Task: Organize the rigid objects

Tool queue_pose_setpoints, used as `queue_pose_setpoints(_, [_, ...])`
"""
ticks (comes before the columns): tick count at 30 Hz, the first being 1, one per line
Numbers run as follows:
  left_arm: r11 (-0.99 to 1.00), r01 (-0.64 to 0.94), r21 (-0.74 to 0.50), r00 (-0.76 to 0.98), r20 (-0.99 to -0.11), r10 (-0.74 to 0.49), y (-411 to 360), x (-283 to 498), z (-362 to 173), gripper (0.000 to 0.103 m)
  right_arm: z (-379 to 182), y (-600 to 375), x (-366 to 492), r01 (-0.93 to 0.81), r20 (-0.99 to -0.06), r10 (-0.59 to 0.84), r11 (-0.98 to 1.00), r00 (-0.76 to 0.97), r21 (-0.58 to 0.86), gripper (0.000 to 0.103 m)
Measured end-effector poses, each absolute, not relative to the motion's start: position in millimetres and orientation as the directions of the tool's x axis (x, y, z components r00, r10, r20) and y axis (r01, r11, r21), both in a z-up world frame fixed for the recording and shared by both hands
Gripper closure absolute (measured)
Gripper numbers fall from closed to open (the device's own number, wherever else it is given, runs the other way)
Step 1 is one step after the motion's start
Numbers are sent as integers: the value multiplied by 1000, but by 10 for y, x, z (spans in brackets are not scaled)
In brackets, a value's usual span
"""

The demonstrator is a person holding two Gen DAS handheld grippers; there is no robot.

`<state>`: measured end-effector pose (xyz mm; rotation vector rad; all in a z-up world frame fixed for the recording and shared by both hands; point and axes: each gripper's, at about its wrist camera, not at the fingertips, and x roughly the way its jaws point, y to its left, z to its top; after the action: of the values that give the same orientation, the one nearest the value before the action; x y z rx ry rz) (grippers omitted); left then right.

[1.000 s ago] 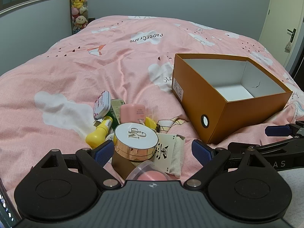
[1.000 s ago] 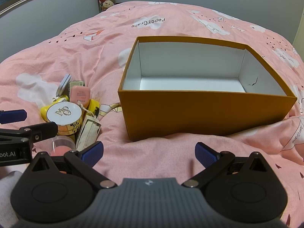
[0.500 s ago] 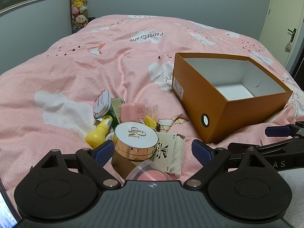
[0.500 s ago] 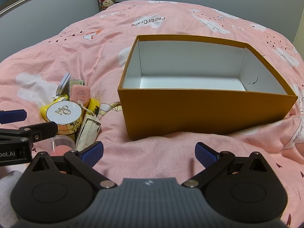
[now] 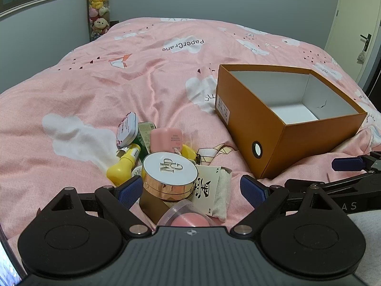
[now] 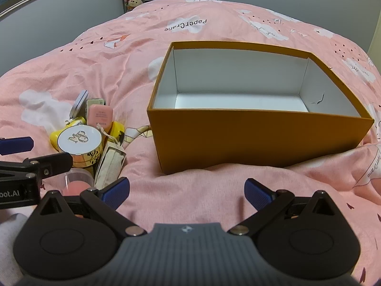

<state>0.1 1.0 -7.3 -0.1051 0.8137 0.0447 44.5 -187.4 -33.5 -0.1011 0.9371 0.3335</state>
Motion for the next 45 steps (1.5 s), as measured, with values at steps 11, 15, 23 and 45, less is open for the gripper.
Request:
queue_pose_setpoints(11, [974, -133, -182, 652, -756, -52, 276, 22, -115, 0, -310, -1810, 439, -387, -803, 292, 918, 520, 83, 3])
queue_pose_setpoints(15, [958, -176, -227, 605, -793, -77, 481, 59, -153, 5, -281, -1712, 446, -457, -802, 334, 885, 495, 87, 5])
queue_pose_setpoints(23, [922, -230, -311, 565, -815, -134, 727, 256, -216, 19, -285, -1411, 638, -618, -837, 405, 779, 369, 104, 49])
queue_pose_setpoints(45, [864, -303, -401, 519, -831, -203, 879, 746, -756, 15, -796, -605, 1064, -720, -916, 345, 687, 205, 98, 38])
